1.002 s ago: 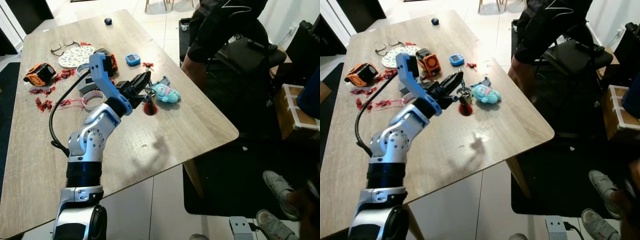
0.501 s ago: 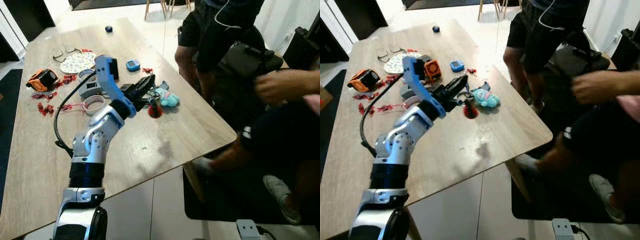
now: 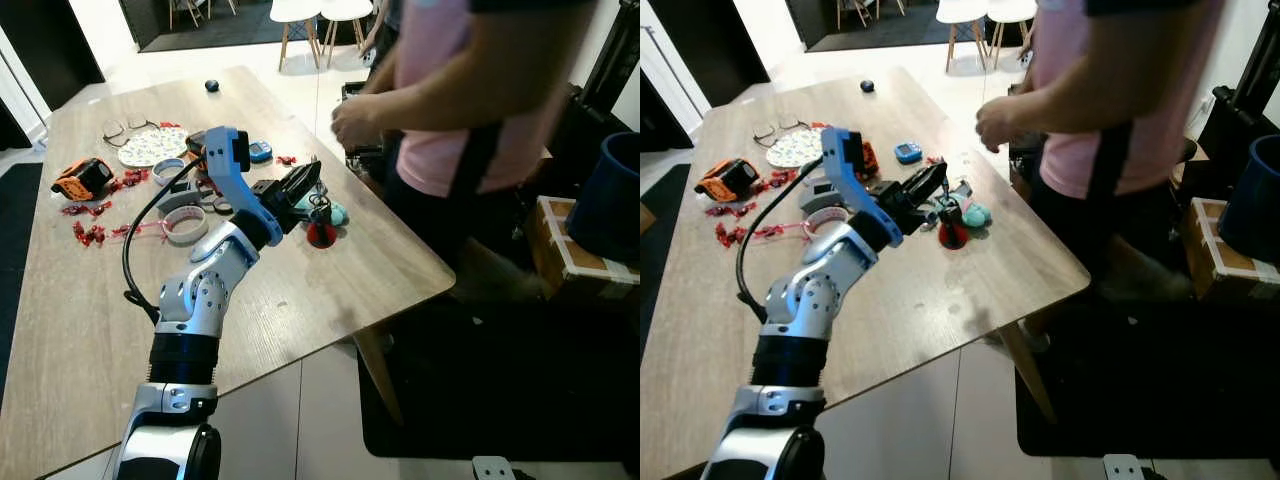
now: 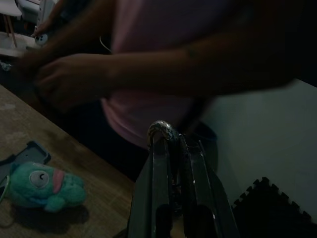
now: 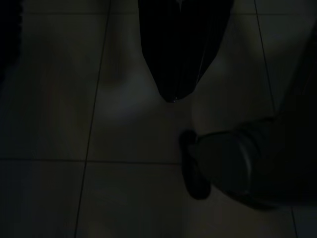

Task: Hang keys on a hook

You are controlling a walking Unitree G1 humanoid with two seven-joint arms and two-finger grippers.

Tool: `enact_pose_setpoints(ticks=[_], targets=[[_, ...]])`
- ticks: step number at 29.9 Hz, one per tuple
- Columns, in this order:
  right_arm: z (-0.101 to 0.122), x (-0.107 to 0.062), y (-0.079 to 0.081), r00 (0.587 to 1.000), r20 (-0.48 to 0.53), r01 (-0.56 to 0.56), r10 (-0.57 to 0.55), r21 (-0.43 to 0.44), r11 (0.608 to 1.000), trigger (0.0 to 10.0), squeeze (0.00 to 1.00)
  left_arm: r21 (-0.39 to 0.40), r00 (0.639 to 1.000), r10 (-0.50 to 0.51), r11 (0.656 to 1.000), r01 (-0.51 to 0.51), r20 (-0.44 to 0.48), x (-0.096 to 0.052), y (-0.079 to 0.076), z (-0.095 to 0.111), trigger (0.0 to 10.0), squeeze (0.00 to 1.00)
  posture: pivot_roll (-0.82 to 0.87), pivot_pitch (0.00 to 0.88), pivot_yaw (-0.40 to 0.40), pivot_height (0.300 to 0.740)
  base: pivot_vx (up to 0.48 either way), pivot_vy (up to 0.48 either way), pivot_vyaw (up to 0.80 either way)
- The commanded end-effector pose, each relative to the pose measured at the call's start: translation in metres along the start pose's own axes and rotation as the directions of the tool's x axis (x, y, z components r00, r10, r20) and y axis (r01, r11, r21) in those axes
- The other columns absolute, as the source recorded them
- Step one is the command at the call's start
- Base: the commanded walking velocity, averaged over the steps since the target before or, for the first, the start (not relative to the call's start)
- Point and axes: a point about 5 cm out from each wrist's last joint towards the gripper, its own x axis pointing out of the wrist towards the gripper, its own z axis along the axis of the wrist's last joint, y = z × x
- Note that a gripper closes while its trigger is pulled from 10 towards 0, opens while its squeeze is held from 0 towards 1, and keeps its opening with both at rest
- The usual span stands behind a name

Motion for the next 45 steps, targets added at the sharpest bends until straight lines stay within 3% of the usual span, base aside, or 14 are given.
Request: enact_pose_setpoints(ticks=[1, 14, 30, 45], targets=[[0.0, 0.0, 0.005, 1.0, -0.002, -0.011, 0.011, 0.013, 1.0, 10.0, 0.0, 0.01, 0.999, -0.026, 1.0, 0.026, 0.025, 0.004, -0.004, 0.006, 10.0, 0.0, -0.12, 0.0, 0.095, 0.74, 0.0, 0.0, 0.0], [-0.003, 0.001, 0.013, 1.0, -0.014, -0.026, 0.026, -0.002, 1.0, 10.0, 0.0, 0.01, 0.997, -0.074, 0.997, 0.074, 0.035, 0.011, -0.015, 0.005, 10.0, 0.0, -0.16, 0.0, 0.1, 0.74, 0.0, 0.0, 0.0], [-0.007, 0.0, 0.004, 1.0, -0.02, -0.007, 0.007, -0.004, 1.0, 10.0, 0.0, 0.006, 0.995, -0.09, 0.996, 0.09, 0.035, 0.012, -0.018, 0.006, 10.0, 0.0, -0.15, 0.0, 0.092, 0.74, 0.0, 0.0, 0.0], [0.007, 0.0, -0.006, 1.0, 0.008, 0.001, -0.001, -0.042, 0.999, 10.0, 0.0, 0.006, 0.995, -0.085, 0.996, 0.084, 0.048, 0.013, -0.018, 0.007, 10.0, 0.0, -0.16, 0.0, 0.066, 0.74, 0.0, 0.0, 0.0]])
